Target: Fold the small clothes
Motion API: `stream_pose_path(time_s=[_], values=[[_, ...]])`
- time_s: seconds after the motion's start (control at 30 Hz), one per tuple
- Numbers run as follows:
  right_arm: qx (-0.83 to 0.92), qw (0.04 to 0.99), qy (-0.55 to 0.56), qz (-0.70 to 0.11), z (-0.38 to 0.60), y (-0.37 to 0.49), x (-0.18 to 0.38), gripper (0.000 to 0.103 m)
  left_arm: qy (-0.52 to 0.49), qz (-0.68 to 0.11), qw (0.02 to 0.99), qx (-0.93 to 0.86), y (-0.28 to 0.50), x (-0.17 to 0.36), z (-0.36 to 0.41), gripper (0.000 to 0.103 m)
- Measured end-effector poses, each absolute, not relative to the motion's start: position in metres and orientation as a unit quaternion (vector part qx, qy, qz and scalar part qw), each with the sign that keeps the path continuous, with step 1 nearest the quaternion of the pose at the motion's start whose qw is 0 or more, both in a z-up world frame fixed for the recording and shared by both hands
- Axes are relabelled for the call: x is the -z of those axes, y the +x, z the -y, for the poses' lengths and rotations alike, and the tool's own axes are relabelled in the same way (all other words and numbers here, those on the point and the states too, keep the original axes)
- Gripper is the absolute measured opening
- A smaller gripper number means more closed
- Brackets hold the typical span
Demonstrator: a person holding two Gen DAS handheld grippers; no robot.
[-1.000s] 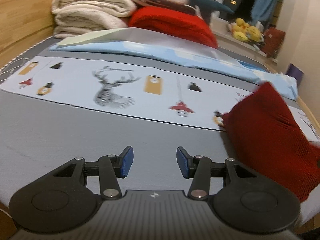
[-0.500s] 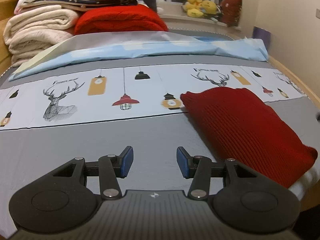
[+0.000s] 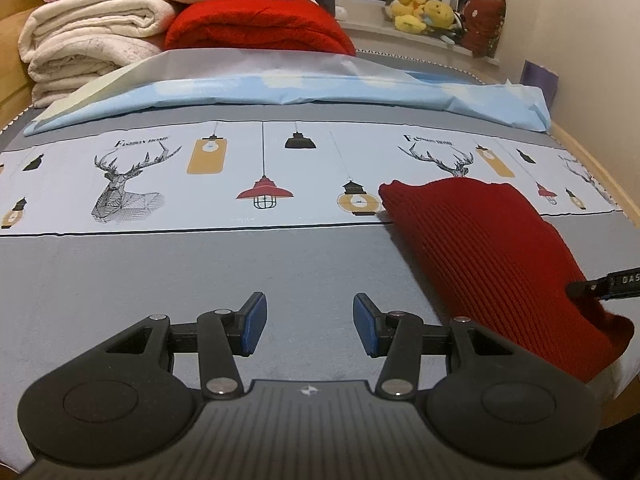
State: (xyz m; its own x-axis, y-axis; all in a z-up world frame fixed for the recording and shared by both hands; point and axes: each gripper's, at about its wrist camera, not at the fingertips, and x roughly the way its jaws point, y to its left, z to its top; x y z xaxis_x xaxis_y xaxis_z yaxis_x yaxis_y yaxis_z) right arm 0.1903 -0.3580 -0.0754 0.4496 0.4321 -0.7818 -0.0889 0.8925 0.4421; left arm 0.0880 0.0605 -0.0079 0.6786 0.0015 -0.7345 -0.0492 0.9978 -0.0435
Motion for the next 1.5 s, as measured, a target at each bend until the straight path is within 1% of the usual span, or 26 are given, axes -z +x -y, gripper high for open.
stream_pose_path(time_s=[0.03,0.07,0.13,0.2,0.27,0.37,0.43,0.47,0.5,0.53,0.63,0.67,0.73,0.8,0.87,0.93,1.0,1.17,1.2,1.3,1.33,1.37,1.4,1.43,1.47,1.5], values=[[-0.160,0.840,0.172,-0.490,0.359,0.189,0.071,0.022,-0.032,-0.402,0.915,-0.012,0.090,0.009,-0.059,0.053],[-0.162,0.850,0.173,-0.470,0.365,0.183,0.064,0.018,-0.035,-0.403,0.915,-0.011,0.091,0.009,-0.058,0.053],[-0.155,0.880,0.213,-0.396,0.385,0.168,0.037,0.013,-0.039,-0.404,0.914,-0.006,0.093,0.011,-0.052,0.053],[-0.125,0.894,0.235,-0.359,0.403,0.156,0.027,0.013,-0.038,-0.405,0.914,0.003,0.094,0.012,-0.045,0.053],[-0.085,0.908,0.158,-0.379,0.402,0.153,0.032,0.013,-0.034,-0.405,0.914,0.017,0.095,0.014,-0.035,0.053],[-0.081,0.861,0.115,-0.489,0.398,0.167,0.074,0.014,-0.023,-0.406,0.912,0.043,0.096,0.017,-0.016,0.053],[-0.082,0.853,0.097,-0.506,0.394,0.173,0.082,0.023,-0.026,-0.408,0.911,0.061,0.096,0.020,-0.004,0.053],[-0.079,0.857,0.094,-0.500,0.394,0.175,0.081,0.026,-0.033,-0.410,0.909,0.069,0.096,0.021,0.000,0.053],[-0.071,0.859,0.100,-0.496,0.396,0.176,0.080,0.035,-0.045,-0.411,0.907,0.079,0.096,0.022,0.004,0.053],[-0.063,0.860,0.113,-0.494,0.399,0.177,0.078,0.045,-0.059,-0.413,0.904,0.091,0.098,0.022,0.007,0.055],[-0.052,0.862,0.169,-0.475,0.409,0.177,0.072,0.049,-0.093,-0.420,0.896,0.113,0.102,0.025,0.014,0.064],[-0.041,0.864,0.180,-0.468,0.413,0.180,0.070,0.051,-0.101,-0.424,0.892,0.117,0.105,0.027,0.017,0.064],[-0.022,0.864,0.191,-0.465,0.421,0.175,0.071,0.062,-0.127,-0.435,0.883,0.123,0.113,0.031,0.019,0.064],[-0.006,0.856,0.202,-0.475,0.429,0.174,0.076,0.067,-0.152,-0.445,0.873,0.128,0.124,0.033,0.021,0.064],[0.012,0.845,0.223,-0.486,0.437,0.177,0.083,0.067,-0.166,-0.455,0.865,0.132,0.137,0.034,0.023,0.066],[0.021,0.833,0.240,-0.498,0.442,0.182,0.093,0.067,-0.182,-0.467,0.855,0.133,0.154,0.039,0.024,0.074],[0.019,0.822,0.246,-0.513,0.442,0.186,0.101,0.067,-0.216,-0.481,0.838,0.137,0.172,0.048,0.022,0.078],[0.012,0.811,0.236,-0.535,0.433,0.193,0.112,0.070,-0.304,-0.527,0.781,0.138,0.211,0.094,0.025,0.080],[0.012,0.810,0.239,-0.536,0.433,0.194,0.113,0.070,-0.321,-0.528,0.774,0.138,0.214,0.101,0.027,0.084],[0.009,0.805,0.250,-0.538,0.431,0.195,0.114,0.068,-0.353,-0.527,0.760,0.144,0.224,0.117,0.033,0.089],[0.004,0.805,0.251,-0.537,0.430,0.195,0.113,0.063,-0.356,-0.526,0.760,0.141,0.227,0.121,0.036,0.090],[0.000,0.807,0.250,-0.535,0.428,0.195,0.113,0.061,-0.359,-0.524,0.759,0.140,0.228,0.124,0.038,0.090],[-0.006,0.809,0.249,-0.533,0.427,0.195,0.112,0.055,-0.363,-0.523,0.759,0.140,0.230,0.127,0.039,0.090],[-0.011,0.811,0.246,-0.531,0.424,0.195,0.110,0.049,-0.361,-0.520,0.761,0.140,0.230,0.128,0.039,0.084],[-0.015,0.813,0.243,-0.529,0.423,0.195,0.109,0.045,-0.356,-0.516,0.766,0.140,0.230,0.126,0.039,0.079],[-0.018,0.816,0.240,-0.526,0.421,0.195,0.107,0.041,-0.354,-0.512,0.770,0.142,0.230,0.123,0.039,0.069]])
